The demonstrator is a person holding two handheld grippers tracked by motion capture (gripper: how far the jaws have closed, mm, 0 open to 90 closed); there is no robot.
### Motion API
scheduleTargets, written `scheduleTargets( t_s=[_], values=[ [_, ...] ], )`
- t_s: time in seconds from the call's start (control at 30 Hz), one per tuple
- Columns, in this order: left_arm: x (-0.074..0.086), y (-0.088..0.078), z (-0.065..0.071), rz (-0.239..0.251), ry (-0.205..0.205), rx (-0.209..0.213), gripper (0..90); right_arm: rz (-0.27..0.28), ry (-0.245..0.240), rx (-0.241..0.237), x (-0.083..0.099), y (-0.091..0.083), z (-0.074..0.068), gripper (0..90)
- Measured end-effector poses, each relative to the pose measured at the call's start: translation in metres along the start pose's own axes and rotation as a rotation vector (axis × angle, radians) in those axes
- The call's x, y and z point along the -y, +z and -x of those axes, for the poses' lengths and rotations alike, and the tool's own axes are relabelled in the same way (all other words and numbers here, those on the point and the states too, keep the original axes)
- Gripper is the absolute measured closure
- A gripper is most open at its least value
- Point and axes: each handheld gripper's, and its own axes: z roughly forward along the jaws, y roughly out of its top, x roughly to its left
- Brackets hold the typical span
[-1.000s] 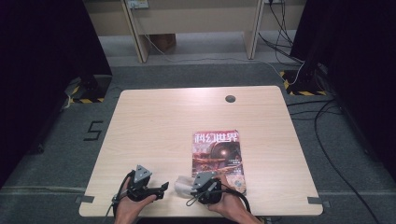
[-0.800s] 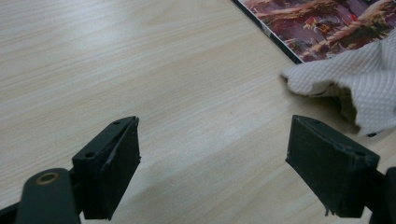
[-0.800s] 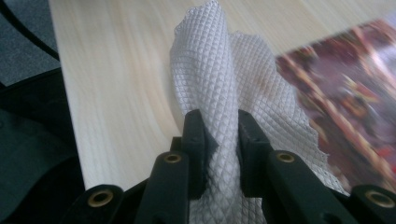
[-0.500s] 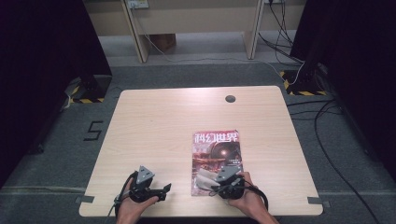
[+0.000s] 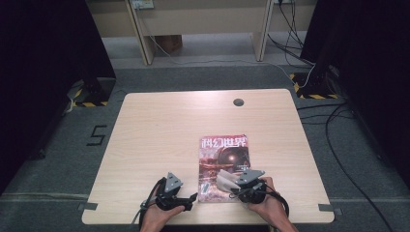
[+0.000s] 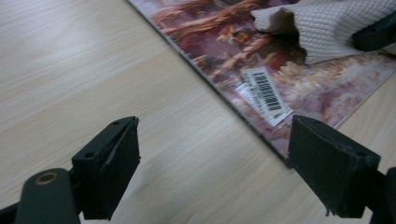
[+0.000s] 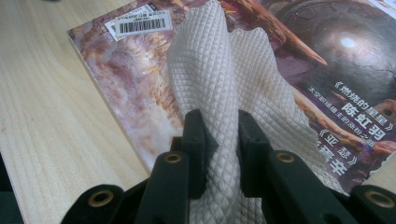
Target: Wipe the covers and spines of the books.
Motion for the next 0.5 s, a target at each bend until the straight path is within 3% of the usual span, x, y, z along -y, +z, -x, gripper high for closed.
scheduleTargets(
  t_s=[0.23,0.5],
  values=[
    [-0.004,0.016,0.008,-0.012,-0.015,0.009,16.2,0.000,0.039,0.047,0.014,-0.011,0.011,77.2],
    [-0.005,0.023,0.012,-0.035,0.011,0.002,14.0,-0.003,0.048,0.079,0.020,-0.017,0.015,77.1]
  ],
)
